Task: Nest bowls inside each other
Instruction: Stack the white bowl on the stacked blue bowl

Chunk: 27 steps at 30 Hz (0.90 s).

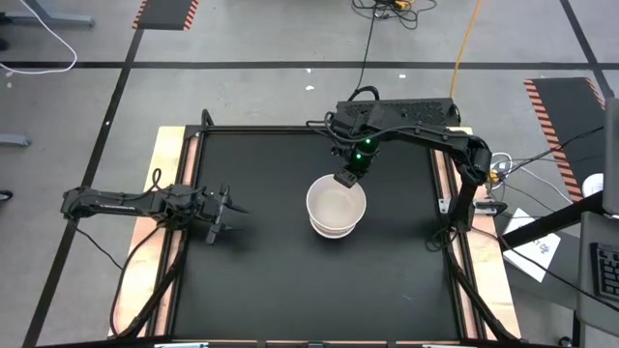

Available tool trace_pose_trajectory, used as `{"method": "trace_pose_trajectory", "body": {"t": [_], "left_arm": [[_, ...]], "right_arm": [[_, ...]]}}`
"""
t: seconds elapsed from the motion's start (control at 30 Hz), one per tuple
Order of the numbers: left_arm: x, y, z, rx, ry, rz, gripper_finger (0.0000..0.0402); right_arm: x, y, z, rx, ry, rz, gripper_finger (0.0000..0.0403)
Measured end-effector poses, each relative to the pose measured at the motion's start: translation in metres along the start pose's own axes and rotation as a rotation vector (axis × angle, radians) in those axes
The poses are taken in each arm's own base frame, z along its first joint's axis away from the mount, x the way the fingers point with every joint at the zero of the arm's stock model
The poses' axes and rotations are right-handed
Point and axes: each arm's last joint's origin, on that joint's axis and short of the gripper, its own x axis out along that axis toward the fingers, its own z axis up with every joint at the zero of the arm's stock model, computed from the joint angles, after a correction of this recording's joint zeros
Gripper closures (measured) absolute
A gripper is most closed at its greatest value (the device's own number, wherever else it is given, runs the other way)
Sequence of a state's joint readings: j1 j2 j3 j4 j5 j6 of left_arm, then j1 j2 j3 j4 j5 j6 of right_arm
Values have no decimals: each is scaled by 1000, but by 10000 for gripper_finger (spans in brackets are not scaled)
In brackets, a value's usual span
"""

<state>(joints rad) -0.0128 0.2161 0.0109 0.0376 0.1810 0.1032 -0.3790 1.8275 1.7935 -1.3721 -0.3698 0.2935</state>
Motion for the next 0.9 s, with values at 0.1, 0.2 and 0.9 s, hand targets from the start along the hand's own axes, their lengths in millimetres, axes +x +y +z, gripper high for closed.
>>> {"method": "trace_pose_trajectory", "body": {"t": [0.1,0.2,0.9], "left_arm": [[0,0,0,0,0,0,176],[1,0,-1,-3,17,-2,176],[3,0,-4,-12,50,-6,176]], "right_arm": [[-1,1,1,-7,-18,6,401],[-1,1,2,-7,-21,7,401],[0,2,3,-9,-34,12,357]]}}
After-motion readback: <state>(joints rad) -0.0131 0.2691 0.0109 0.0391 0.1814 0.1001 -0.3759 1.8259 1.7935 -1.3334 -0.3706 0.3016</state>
